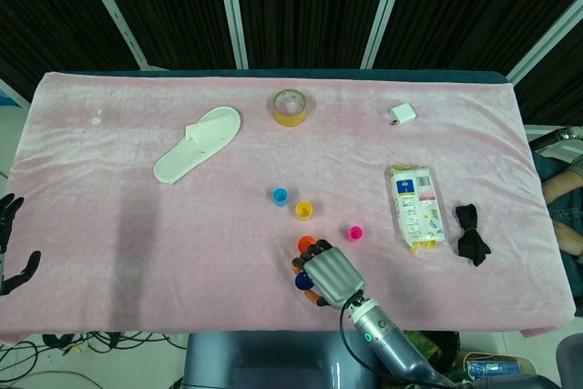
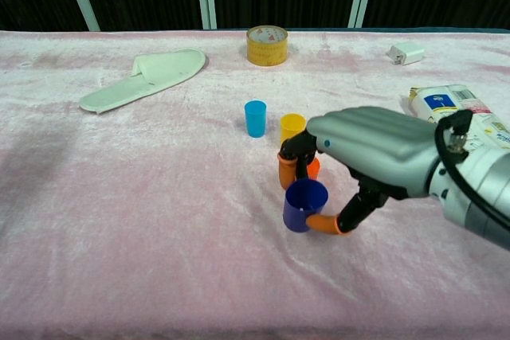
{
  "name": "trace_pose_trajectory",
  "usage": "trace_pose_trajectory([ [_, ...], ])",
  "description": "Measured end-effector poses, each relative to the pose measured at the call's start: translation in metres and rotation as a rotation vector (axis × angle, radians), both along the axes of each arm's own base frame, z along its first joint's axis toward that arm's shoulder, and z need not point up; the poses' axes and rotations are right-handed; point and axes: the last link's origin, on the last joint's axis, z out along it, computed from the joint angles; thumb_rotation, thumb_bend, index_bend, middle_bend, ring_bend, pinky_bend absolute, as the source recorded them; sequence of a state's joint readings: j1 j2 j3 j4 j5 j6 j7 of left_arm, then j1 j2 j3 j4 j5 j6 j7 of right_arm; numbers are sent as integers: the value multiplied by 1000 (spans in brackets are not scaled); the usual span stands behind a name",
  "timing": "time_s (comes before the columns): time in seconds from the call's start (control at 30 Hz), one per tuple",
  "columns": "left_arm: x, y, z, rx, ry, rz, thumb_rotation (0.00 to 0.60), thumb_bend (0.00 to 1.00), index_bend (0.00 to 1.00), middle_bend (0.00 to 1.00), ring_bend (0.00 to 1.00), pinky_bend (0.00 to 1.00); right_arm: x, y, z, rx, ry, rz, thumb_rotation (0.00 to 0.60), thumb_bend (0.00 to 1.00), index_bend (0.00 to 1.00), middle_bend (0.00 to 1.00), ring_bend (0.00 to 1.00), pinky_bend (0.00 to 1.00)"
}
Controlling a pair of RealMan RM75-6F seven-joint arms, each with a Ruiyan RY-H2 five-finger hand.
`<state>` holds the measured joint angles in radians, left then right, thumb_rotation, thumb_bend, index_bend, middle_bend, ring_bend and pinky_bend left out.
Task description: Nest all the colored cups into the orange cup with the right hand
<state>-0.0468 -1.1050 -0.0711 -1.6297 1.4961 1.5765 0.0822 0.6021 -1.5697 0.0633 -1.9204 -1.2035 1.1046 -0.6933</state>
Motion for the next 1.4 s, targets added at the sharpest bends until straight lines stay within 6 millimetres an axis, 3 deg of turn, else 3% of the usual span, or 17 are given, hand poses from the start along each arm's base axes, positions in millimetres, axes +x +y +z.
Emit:
trace_pose_trajectory([
  [0.27, 0, 0, 0, 5, 1, 1, 600, 342, 54, 46, 0, 0, 12, -29, 23, -28, 14, -23, 600, 289, 520, 508, 296, 240],
  [0.53, -1, 1, 2, 13, -2, 6, 600, 342, 54, 46, 0, 0, 17, -57, 15, -18, 32, -49, 600, 288, 520, 508, 296, 240],
  [1.23, -2, 2, 3, 21, -4, 15, 600, 342, 54, 46, 0, 0, 8, -64, 0, 6, 67, -78, 600, 289, 517, 485, 296, 240],
  [1.3, -2, 2, 3, 20, -3, 16, 600, 342, 54, 46, 0, 0, 6, -64, -1, 10, 70, -83, 600, 281, 467, 435, 293, 240],
  [1.4, -2, 2, 3, 18, -1, 16, 600, 342, 54, 46, 0, 0, 3, -65, -3, 16, 78, -91, 600, 222, 278, 280, 249, 235],
])
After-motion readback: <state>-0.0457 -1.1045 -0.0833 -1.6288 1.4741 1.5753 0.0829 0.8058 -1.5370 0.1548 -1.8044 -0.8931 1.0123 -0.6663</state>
